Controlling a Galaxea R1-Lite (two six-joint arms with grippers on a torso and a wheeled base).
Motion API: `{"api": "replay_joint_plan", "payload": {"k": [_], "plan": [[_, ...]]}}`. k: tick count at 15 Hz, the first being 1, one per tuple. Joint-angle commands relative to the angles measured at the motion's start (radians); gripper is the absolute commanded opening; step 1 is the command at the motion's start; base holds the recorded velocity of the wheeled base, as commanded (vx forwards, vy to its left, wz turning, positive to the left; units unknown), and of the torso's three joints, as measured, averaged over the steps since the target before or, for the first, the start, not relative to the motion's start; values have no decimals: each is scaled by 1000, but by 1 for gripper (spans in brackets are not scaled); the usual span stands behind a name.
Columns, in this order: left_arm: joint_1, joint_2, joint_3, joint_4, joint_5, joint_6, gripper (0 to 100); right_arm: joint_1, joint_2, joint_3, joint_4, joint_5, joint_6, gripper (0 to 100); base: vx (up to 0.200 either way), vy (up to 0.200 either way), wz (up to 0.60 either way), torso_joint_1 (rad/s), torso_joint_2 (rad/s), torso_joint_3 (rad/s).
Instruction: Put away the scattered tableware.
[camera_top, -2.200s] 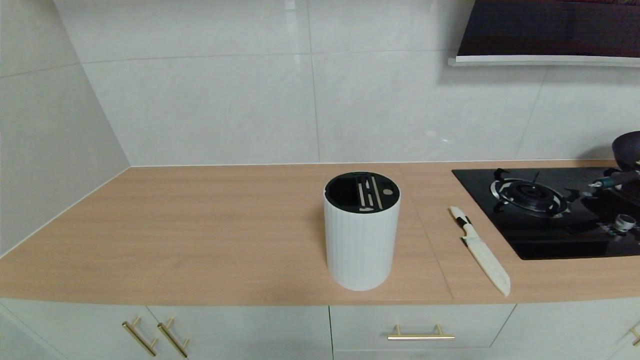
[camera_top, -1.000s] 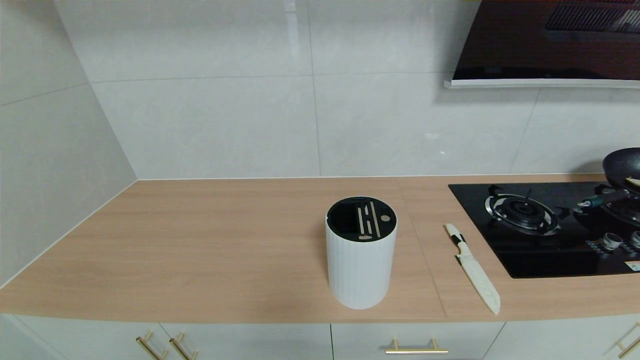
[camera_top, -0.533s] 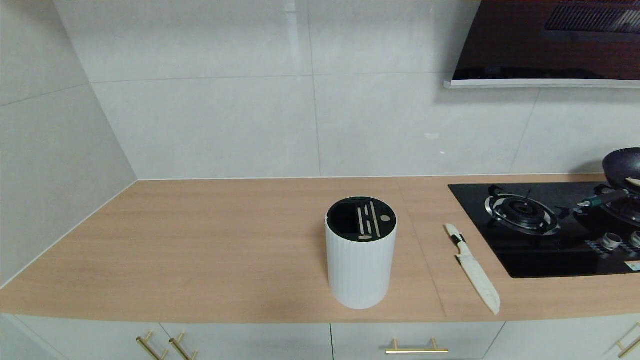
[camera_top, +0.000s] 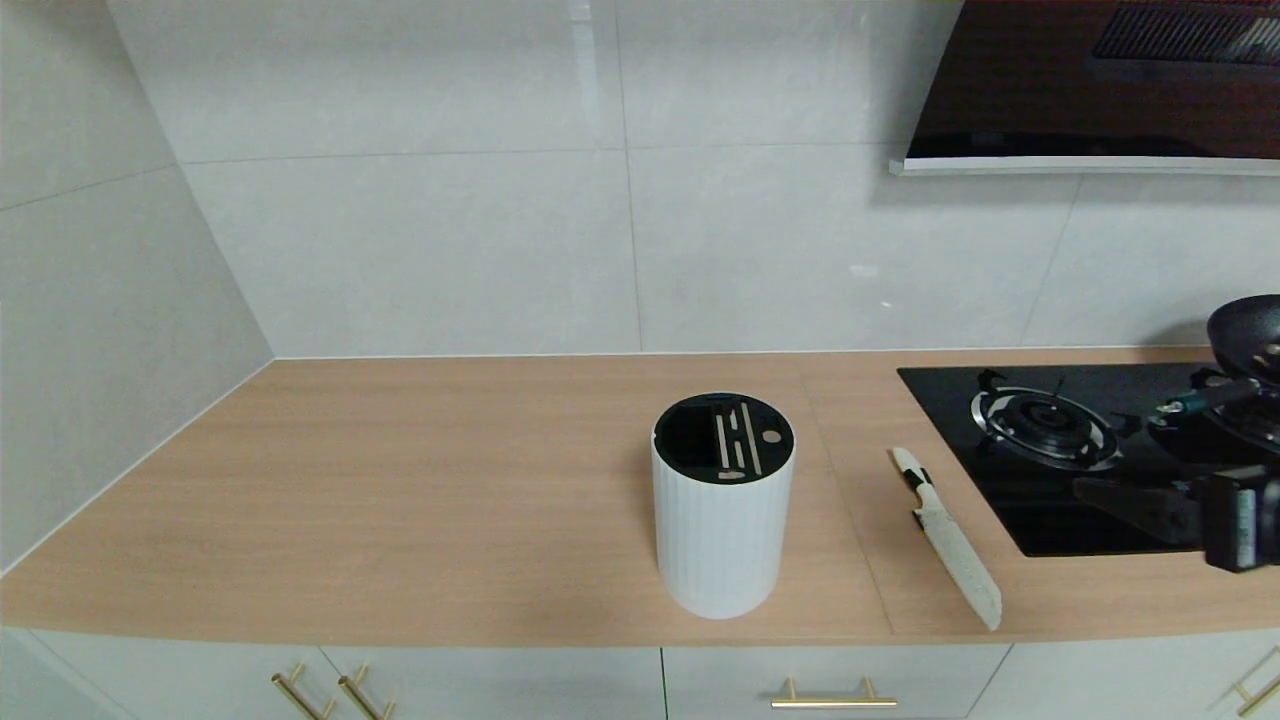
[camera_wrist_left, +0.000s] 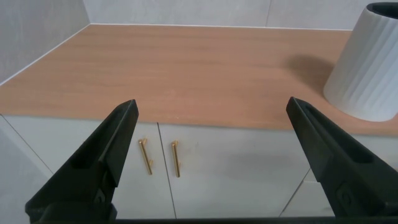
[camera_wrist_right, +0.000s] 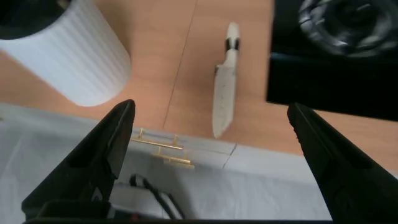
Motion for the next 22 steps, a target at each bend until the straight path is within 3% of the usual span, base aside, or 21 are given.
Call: {"api": "replay_joint_plan", "payload": {"k": [1,9,14,22], "plan": [[0,0,-1,0,0,0,100,27,392,-70,-145,-7,-2,100,0,0,0,0,0,0],[0,0,1,0,0,0,100,30,748,-79,-396,-83,-6,100,0,0,0,0,0,0],[0,0,-1,0,0,0,100,13,983,-73,-705,-86,-9,100,0,0,0,0,0,0],[0,0,1,0,0,0,100,-30,1038,-156,-729,-86,-11,100,0,0,0,0,0,0]]}}
